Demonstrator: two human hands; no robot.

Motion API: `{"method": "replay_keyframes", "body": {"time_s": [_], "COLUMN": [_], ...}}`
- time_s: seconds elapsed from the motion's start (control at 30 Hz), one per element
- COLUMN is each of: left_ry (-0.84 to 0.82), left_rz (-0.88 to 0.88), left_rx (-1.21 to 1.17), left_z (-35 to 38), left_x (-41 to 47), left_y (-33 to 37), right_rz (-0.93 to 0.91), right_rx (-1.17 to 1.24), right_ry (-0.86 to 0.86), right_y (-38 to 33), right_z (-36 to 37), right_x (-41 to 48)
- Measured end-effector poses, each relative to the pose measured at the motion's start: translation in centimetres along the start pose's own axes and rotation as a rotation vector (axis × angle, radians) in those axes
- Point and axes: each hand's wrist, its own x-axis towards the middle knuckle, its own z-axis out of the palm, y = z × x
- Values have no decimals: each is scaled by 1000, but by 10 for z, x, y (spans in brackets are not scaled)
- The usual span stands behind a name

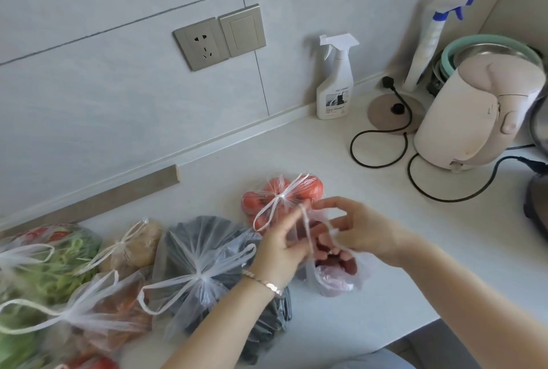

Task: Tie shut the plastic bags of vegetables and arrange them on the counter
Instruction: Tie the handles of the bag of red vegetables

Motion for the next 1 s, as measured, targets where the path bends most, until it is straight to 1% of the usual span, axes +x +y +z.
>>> {"method": "replay_keyframes", "body": {"time_s": [0.07,0.1,0.2,0.23,0.33,0.4,0.47,0.5,0.57,0.6,0.63,0.67,0.7,0.73,0.77,0.83,0.87,0.9,0.97,1.0], "left_ry": [-125,-160,-211,-208,-174,-98,-2,23,5,-17,-43,-86,-139,-198,-252,-405,-473,-498,-476,-494], "left_rz": [78,88,39,33,60,125,148,121,58,79,165,295,441,582,715,873,900,901,865,812], "left_rx": [153,175,72,67,184,325,432,471,570,667,806,949,1061,1130,1137,1019,966,921,850,865], "left_z": [9,13,18,19,25,22,10,3,-11,-15,-18,-18,-16,-13,-8,0,4,10,17,19], "left_x": [6,10,18,21,25,24,23,22,18,14,12,11,9,7,7,6,6,6,12,14], "left_y": [1,0,-2,-5,-11,-12,-19,-26,-44,-51,-59,-64,-67,-69,-73,-73,-69,-67,-60,-54], "right_rz": [5,11,72,96,124,105,117,147,227,266,303,329,361,392,421,459,462,459,450,451], "right_rx": [-85,-108,-89,-93,-115,-134,-132,-90,17,19,4,11,58,155,277,499,577,631,672,647], "right_ry": [37,80,118,122,200,281,359,368,325,314,334,390,464,533,587,650,665,668,624,570], "right_y": [2,3,4,6,13,21,31,39,56,65,76,85,95,102,108,111,110,108,98,92], "right_z": [8,9,6,5,3,-1,-12,-20,-31,-32,-31,-30,-28,-27,-28,-30,-32,-33,-34,-34], "right_x": [3,5,5,4,3,5,5,4,6,8,12,17,23,30,36,47,53,59,69,73]}}
